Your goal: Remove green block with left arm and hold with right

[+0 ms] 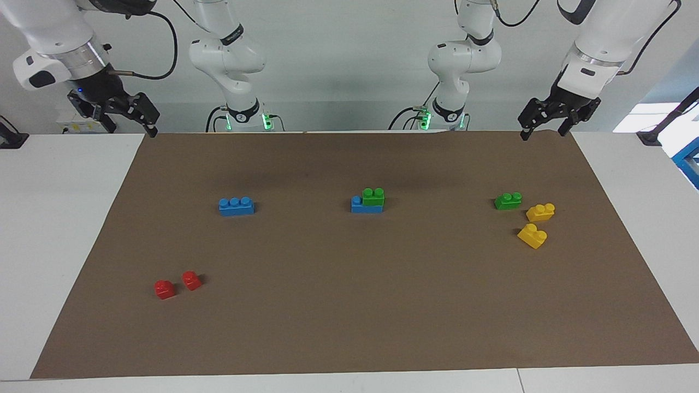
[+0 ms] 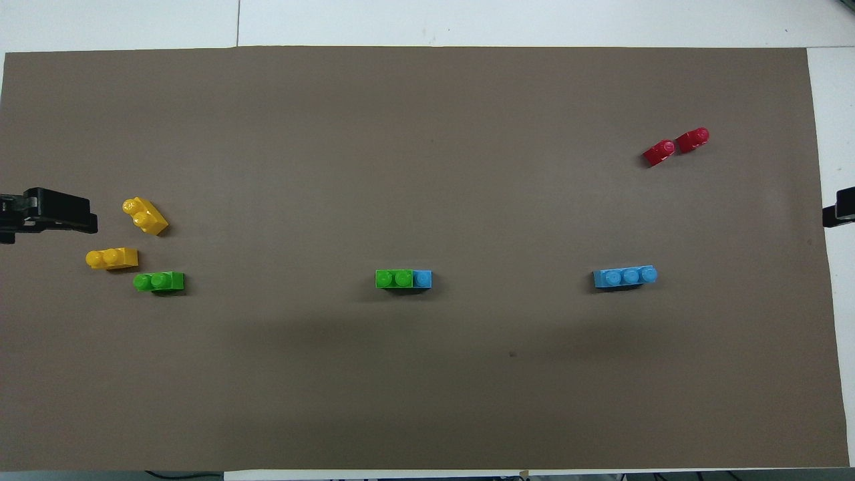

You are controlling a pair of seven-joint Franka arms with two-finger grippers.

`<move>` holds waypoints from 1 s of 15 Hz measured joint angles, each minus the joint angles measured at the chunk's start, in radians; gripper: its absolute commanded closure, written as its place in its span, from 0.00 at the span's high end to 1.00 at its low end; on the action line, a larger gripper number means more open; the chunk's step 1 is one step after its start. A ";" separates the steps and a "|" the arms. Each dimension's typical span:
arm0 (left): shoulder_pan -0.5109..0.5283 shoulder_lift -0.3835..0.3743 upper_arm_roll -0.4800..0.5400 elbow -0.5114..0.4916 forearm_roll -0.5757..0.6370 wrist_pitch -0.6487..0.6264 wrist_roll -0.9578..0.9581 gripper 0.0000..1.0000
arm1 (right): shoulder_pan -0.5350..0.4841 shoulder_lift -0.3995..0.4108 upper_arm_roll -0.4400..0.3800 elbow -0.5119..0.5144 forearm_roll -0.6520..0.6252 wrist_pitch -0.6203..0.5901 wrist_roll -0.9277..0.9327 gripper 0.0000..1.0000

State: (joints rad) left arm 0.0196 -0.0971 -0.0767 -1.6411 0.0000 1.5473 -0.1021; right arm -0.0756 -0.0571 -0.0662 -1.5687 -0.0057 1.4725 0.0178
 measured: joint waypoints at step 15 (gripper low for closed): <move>-0.001 -0.001 -0.002 0.000 -0.001 0.007 0.001 1.00 | -0.008 -0.022 -0.001 -0.017 0.000 0.011 -0.037 1.00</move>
State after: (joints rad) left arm 0.0191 -0.0976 -0.0787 -1.6411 -0.0007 1.5538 -0.1007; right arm -0.0835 -0.0792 -0.0674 -1.5853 -0.0061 1.4840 -0.0194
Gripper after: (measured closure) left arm 0.000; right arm 0.000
